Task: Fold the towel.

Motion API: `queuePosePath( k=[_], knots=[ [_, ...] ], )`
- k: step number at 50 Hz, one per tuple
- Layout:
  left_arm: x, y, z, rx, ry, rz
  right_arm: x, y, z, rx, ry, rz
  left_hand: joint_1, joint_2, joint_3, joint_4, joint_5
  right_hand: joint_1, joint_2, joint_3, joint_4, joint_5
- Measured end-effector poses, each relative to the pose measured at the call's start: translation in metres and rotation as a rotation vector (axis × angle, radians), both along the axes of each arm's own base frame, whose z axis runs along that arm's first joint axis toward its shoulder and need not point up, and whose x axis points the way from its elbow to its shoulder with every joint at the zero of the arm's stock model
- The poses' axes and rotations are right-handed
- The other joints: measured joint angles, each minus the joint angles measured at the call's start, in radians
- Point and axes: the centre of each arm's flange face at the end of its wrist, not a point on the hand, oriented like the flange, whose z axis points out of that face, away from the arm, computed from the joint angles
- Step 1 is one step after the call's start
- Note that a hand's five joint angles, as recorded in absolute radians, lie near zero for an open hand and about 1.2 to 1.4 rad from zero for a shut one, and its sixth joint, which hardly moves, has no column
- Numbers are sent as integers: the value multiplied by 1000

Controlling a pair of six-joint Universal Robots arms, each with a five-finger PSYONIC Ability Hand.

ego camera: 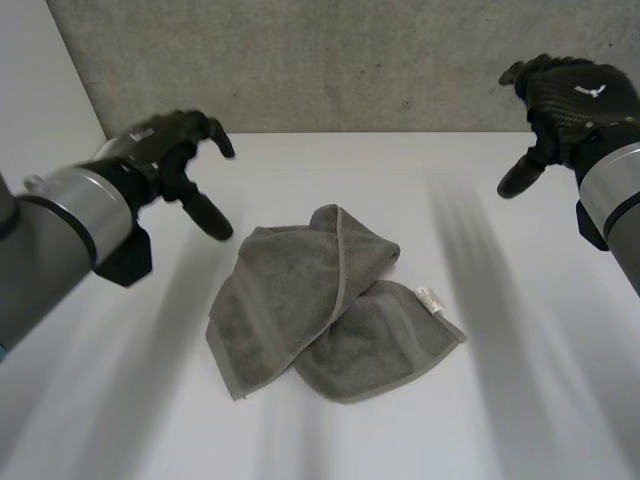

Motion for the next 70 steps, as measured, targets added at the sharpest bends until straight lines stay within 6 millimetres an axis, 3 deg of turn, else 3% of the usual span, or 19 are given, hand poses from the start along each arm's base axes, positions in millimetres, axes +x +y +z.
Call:
queuePosePath(
  k=[9, 17, 24, 32, 37, 44, 50, 63, 70],
  knots=[
    [-36, 18, -63, 137, -67, -109, 10, -3, -32, 54, 256, 82, 0, 0, 0, 0, 0, 0, 0, 0, 0, 0],
    [-63, 29, -123, 192, -123, -141, 14, -8, -55, 114, 305, 100, 0, 0, 0, 0, 0, 0, 0, 0, 0, 0],
    [-70, 30, -152, 213, -151, -136, 15, -9, -67, 148, 312, 101, 0, 0, 0, 0, 0, 0, 0, 0, 0, 0],
    [-73, 24, -161, 193, -143, -117, 16, -10, -78, 177, 321, 107, 0, 0, 0, 0, 2, 0, 0, 0, 0, 0],
    [-74, 21, -160, 172, -131, -109, 18, -11, -94, 220, 336, 122, 12, 15, 14, 13, 44, 0, 0, 0, 0, 0],
    [-74, 17, -158, 157, -122, -102, 25, -13, -133, 327, 361, 152, 412, 438, 426, 423, 455, 31, 2, 3, 3, 3],
    [-68, 10, -153, 150, -114, -77, 27, -14, -155, 403, 333, 156, 445, 472, 463, 463, 491, 49, 3, 22, 3, 36],
    [-55, -1, -154, 161, -115, -34, 33, -14, -171, 529, 134, 184, 448, 474, 464, 464, 501, 132, 80, 113, 94, 140],
    [-52, -3, -156, 169, -120, -26, 34, -15, -180, 565, 105, 188, 641, 664, 653, 658, 682, 143, 83, 124, 107, 151]
  ],
)
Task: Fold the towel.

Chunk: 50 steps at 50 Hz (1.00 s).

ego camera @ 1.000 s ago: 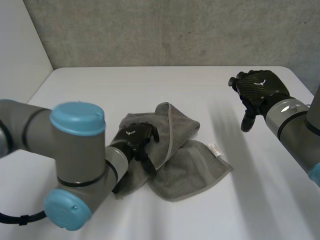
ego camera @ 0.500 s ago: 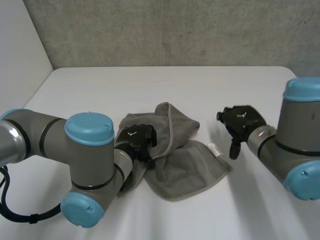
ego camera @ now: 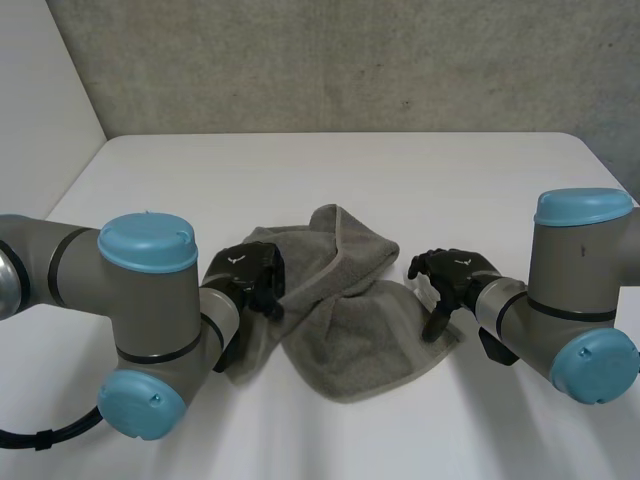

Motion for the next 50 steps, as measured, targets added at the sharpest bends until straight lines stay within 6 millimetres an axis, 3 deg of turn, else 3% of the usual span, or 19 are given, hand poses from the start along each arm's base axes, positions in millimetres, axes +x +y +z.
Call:
queuePosePath(
  k=[12, 24, 31, 50],
  knots=[
    [3, -1, -5, 14, -9, 3, 0, -4, -12, 17, 14, -8, 36, 26, 29, 23, 38, 16, 22, 18, 20, 15],
    [3, 2, -13, 33, -21, -4, 2, -4, -20, 34, 13, -6, -384, -376, -369, -376, -388, 149, 171, 149, 140, 128],
    [1, 5, -15, 38, -23, -11, 4, -3, -21, 43, -13, -18, -387, -382, -372, -380, -400, 276, 288, 223, 277, 230],
    [-5, 13, -18, 46, -28, -38, 10, 3, -19, 56, -42, -8, -386, -382, -372, -380, -398, 279, 312, 241, 279, 257]
  ],
)
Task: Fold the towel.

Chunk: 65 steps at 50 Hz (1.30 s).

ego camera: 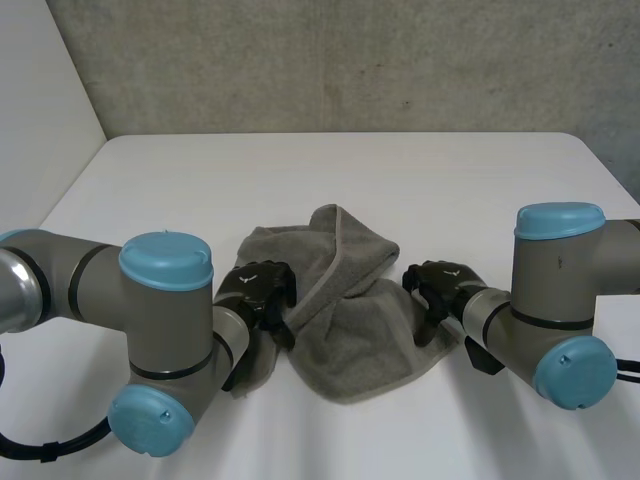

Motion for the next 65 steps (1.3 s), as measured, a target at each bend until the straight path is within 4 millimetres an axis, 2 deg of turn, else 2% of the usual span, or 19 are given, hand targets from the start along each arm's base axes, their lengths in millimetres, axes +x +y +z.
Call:
queuePosePath(
  k=[4, 7, 12, 16, 20, 24, 34, 39, 42, 43, 44, 45, 48, 50, 53, 57, 61, 64, 65],
  knots=[
    [0, 0, 0, 1, -1, -1, 2, 2, 0, 4, -7, 5, 1, 0, 0, 0, 4, 10, 9, 15, 9, 10],
    [0, 0, -1, 2, -2, -1, 4, 4, 1, 4, -10, 10, 54, 38, 30, 33, 71, 235, 230, 132, 234, 235],
    [-1, 0, -1, 2, -1, -5, 5, 5, 3, 1, -14, 14, 507, 510, 499, 507, 528, 672, 671, 188, 673, 686],
    [-2, 0, 1, -1, 7, -13, 5, 3, 11, -20, -25, 15, 726, 757, 752, 770, 778, 674, 671, 188, 683, 691],
    [-3, -4, 12, -21, 35, -28, 6, 0, 27, -60, -47, 23, 731, 758, 754, 786, 784, 675, 671, 188, 683, 691],
    [-1, -19, 35, -75, 83, -32, 10, -9, 54, -136, -78, 51, 732, 759, 754, 786, 784, 677, 671, 188, 684, 691],
    [25, -102, 124, -327, 174, 22, 35, -58, 133, -466, 57, 161, 736, 759, 756, 790, 784, 681, 671, 188, 692, 691],
    [38, -149, 188, -551, 191, 22, 44, -79, 177, -689, 180, 170, 740, 759, 756, 790, 784, 681, 671, 188, 692, 691],
    [42, -160, 223, -674, 212, 22, 46, -87, 201, -812, 209, 131, 741, 761, 757, 790, 784, 681, 671, 188, 692, 691],
    [44, -163, 248, -756, 230, 23, 47, -91, 221, -905, 199, 79, 741, 763, 760, 790, 784, 681, 671, 188, 692, 691],
    [45, -163, 259, -794, 240, 24, 47, -93, 233, -958, 184, 46, 742, 763, 761, 791, 784, 681, 671, 188, 692, 691],
    [48, -163, 281, -871, 259, 25, 48, -92, 262, -1076, 132, -30, 742, 763, 761, 791, 784, 681, 671, 188, 692, 691],
    [53, -155, 322, -1014, 300, 31, 46, -81, 315, -1269, -5, -166, 742, 763, 761, 791, 784, 682, 671, 188, 693, 691],
    [56, -149, 341, -1082, 322, 33, 44, -71, 339, -1345, -81, -219, 742, 763, 761, 791, 784, 682, 671, 188, 693, 696],
    [58, -147, 347, -1107, 330, 37, 44, -65, 347, -1364, -115, -227, 742, 763, 762, 791, 784, 682, 671, 188, 693, 696],
    [64, -157, 323, -1036, 299, 53, 49, -67, 327, -1284, -65, -160, 742, 763, 762, 794, 784, 682, 671, 188, 693, 696],
    [76, -173, 270, -874, 234, 73, 54, -74, 276, -1104, 66, -38, 742, 764, 762, 794, 784, 684, 671, 188, 693, 696],
    [86, -179, 212, -698, 180, 63, 51, -77, 216, -888, 207, 79, 742, 765, 762, 794, 784, 684, 671, 188, 693, 696],
    [88, -178, 200, -659, 170, 57, 50, -76, 205, -849, 229, 98, 742, 765, 762, 794, 784, 684, 671, 188, 693, 696]
  ],
)
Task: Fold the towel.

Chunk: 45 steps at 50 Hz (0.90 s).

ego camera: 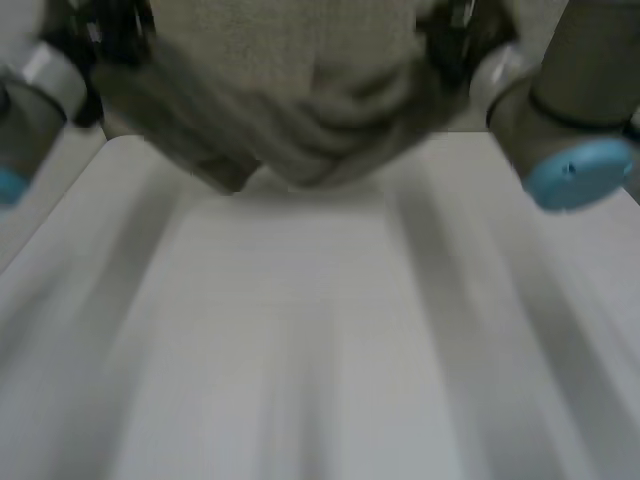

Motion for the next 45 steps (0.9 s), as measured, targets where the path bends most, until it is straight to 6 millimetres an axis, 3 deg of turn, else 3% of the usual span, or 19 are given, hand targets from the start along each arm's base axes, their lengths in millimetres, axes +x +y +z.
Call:
queuePosePath(
  k=[4, 8, 14, 19, 27, 40, 42, 44, 45],
  knots=[
    [9, 17, -80, 250, -54, -76, -14, 7, -72, 245, 159, 15, 1, 0, 1, 0, 0, 0, 0, 0, 0, 0],
    [15, 43, -133, 429, -70, -146, -30, 16, -121, 384, 230, 11, 2, 1, 3, 0, 0, 0, 0, 0, 0, 0],
    [23, 73, -173, 575, -77, -184, -47, 26, -147, 442, 248, -11, 2, 2, 4, 0, 0, 0, 0, 0, 0, 0],
    [30, 85, -177, 597, -91, -173, -56, 32, -144, 438, 240, -26, 2, 2, 4, 0, 0, 0, 0, 0, 0, 0],
    [36, 100, -167, 582, -107, -157, -78, 36, -136, 426, 266, -66, 2, 2, 4, 0, 0, 0, 0, 0, 0, 0],
    [32, 143, -153, 581, -93, -257, -139, 45, -145, 397, 623, -111, 2, 2, 4, 1, 0, -2, 0, 0, -2, -4],
    [32, 149, -153, 585, -91, -269, -149, 44, -144, 381, 686, -110, 2, 2, 4, 0, 0, -239, -237, -3, -228, -234],
    [31, 154, -153, 590, -89, -278, -156, 42, -139, 353, 721, -109, 2, 2, 4, 1, 0, -614, -618, -277, -614, -618],
    [31, 155, -153, 591, -89, -279, -157, 41, -137, 346, 723, -109, 2, 2, 4, 1, 0, -676, -681, -326, -675, -703]
  ],
)
